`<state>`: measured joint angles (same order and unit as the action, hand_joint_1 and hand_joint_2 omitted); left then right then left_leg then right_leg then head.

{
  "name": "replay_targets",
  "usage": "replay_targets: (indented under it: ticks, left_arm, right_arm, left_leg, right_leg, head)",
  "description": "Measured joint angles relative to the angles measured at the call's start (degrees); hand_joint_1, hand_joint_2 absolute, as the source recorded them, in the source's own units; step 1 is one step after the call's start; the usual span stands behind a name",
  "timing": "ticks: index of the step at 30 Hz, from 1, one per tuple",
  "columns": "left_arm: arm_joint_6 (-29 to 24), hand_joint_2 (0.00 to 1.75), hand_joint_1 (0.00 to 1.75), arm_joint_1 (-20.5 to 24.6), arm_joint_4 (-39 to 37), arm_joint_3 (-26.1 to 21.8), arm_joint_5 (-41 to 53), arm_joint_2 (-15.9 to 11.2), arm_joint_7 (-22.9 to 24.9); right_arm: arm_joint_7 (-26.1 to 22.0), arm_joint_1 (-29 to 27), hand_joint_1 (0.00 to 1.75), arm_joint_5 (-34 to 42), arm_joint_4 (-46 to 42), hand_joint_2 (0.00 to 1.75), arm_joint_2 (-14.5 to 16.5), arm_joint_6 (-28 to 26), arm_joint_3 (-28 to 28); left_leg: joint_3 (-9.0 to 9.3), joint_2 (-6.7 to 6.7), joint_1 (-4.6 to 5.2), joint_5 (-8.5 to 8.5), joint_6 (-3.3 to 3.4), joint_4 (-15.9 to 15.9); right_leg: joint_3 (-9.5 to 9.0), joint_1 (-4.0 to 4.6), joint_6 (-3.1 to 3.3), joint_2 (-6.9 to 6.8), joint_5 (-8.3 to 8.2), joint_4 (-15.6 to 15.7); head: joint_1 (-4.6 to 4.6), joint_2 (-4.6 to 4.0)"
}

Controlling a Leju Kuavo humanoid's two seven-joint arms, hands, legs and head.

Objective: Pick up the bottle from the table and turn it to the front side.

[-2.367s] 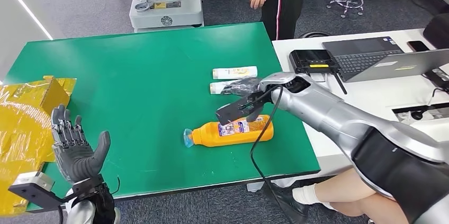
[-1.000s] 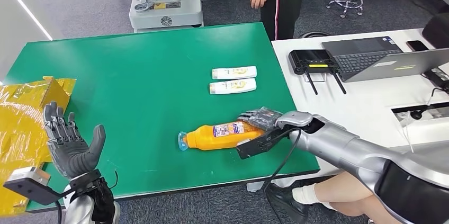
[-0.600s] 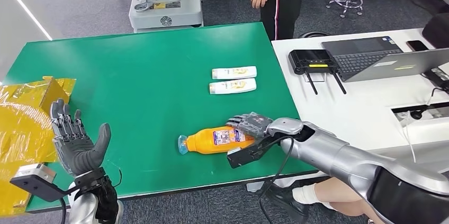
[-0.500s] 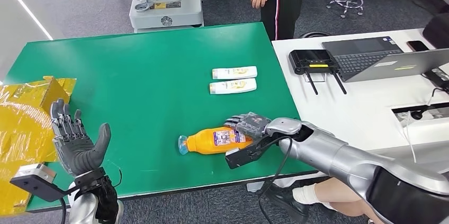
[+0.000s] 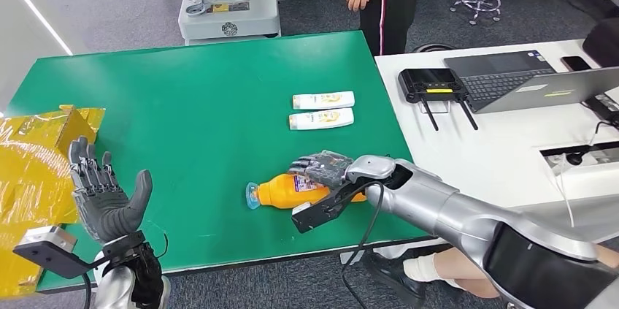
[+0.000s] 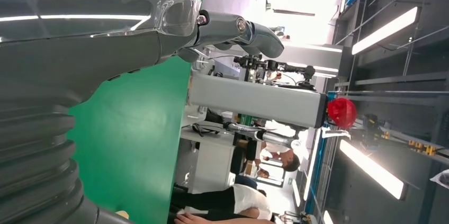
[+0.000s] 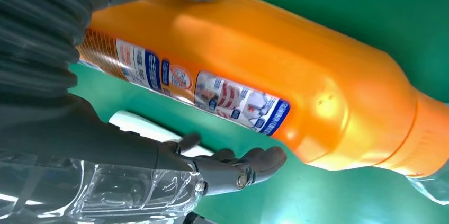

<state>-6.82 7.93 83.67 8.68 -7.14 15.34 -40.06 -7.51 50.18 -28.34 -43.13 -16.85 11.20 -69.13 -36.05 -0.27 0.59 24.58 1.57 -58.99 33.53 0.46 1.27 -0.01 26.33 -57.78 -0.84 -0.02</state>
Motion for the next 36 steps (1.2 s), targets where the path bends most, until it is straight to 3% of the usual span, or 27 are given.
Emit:
replay_targets:
  ticks: [2,8,9,12,13,36]
  left_arm:
    - [-0.16,1.75,0.0,0.0,0.0,-0.02,-0.01,0.0,0.0]
    - [-0.45,1.75,0.0,-0.01,0.0,-0.08,-0.01,0.0,0.0]
    - [-0.48,1.75,0.0,-0.01,0.0,-0.08,-0.01,0.0,0.0]
    - [-0.52,1.75,0.0,-0.01,0.0,-0.09,-0.01,0.0,0.0]
    - [-0.55,1.75,0.0,-0.01,0.0,-0.09,-0.01,0.0,0.0]
    - [-0.38,1.75,0.0,-0.01,0.0,-0.14,-0.92,0.0,0.0]
  right_arm:
    - [-0.38,0.59,1.75,0.02,0.76,1.75,0.76,0.26,0.02]
    - [-1.01,2.28,1.52,0.19,3.02,1.75,2.96,0.27,0.14]
    - [-1.06,2.59,1.33,0.2,3.34,1.75,3.29,0.16,0.17]
    - [-1.15,3.23,0.2,0.2,4.07,1.75,4.04,0.02,0.22]
    - [-1.16,3.27,0.0,0.19,4.32,1.75,4.25,-0.04,0.22]
    - [0.04,1.53,0.0,0.93,5.44,1.75,4.39,-0.75,0.64]
  left_leg:
    - [0.0,0.01,0.0,0.0,0.0,0.0]
    - [0.01,0.03,0.0,0.0,0.0,-0.01]
    - [0.02,0.04,0.0,0.0,0.0,-0.01]
    - [0.04,0.05,0.0,-0.01,0.0,-0.01]
    - [0.04,0.04,0.0,-0.01,0.0,-0.01]
    - [0.02,0.02,0.0,-0.02,0.02,-0.02]
  right_leg:
    - [0.0,0.0,0.0,0.01,0.0,0.0]
    - [-0.01,0.0,0.0,0.02,-0.01,0.0]
    - [-0.01,0.0,0.0,0.03,-0.01,0.0]
    - [-0.01,0.0,0.0,0.05,-0.01,0.0]
    - [-0.01,0.0,0.0,0.04,-0.01,0.0]
    - [0.01,-0.01,-0.01,0.03,-0.01,0.01]
  head:
    - [-0.01,0.0]
    - [-0.01,0.0]
    - [-0.01,0.0]
    - [-0.01,0.0]
    - [0.0,0.0]
    - [0.0,0.0]
